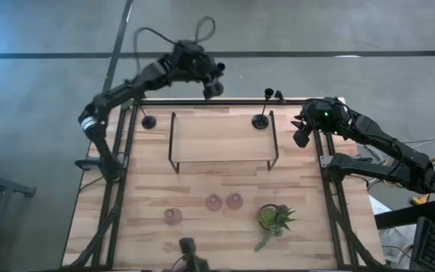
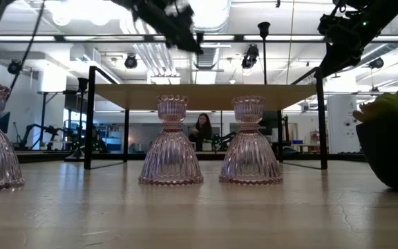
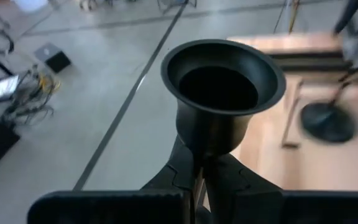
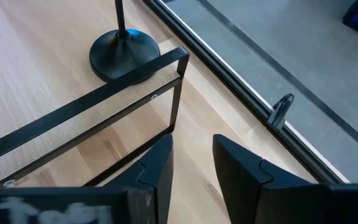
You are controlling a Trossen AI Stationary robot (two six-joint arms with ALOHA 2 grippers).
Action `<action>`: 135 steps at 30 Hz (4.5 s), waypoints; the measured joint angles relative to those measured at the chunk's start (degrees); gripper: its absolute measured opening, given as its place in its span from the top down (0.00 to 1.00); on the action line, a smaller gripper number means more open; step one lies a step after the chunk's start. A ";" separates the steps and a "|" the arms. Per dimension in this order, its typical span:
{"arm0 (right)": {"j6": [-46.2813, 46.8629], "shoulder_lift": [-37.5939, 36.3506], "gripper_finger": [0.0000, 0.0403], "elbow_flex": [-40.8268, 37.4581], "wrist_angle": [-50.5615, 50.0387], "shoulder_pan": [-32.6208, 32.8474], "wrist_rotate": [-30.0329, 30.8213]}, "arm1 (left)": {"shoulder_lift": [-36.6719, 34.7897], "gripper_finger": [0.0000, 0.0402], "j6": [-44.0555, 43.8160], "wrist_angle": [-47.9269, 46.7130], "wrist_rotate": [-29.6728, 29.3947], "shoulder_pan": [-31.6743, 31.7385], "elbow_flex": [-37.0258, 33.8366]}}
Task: Pick & Place candle stick holders
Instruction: Put the right black candle holder on the shelf, then put the black candle holder on the shelf
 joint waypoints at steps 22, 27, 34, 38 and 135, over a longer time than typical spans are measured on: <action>0.13 -0.01 0.76 0.00 0.31 0.00 0.00 | -29.75 0.95 -9.62 -14.38 10.10 -3.94 -8.96; 0.83 0.00 0.77 0.00 0.67 0.00 0.00 | -35.38 0.95 -11.35 -8.05 10.06 -4.07 -19.26; 1.95 -0.01 0.75 0.00 0.68 0.00 0.00 | -40.31 0.95 -12.07 -2.66 10.06 -4.02 -30.50; 2.08 0.01 0.74 0.00 0.74 0.00 0.00 | -41.35 0.95 -12.27 -2.21 10.06 -4.00 -33.02; 3.19 0.07 0.75 -0.02 1.90 0.00 -0.02 | -37.09 0.41 -13.08 -19.85 1.76 1.55 -32.77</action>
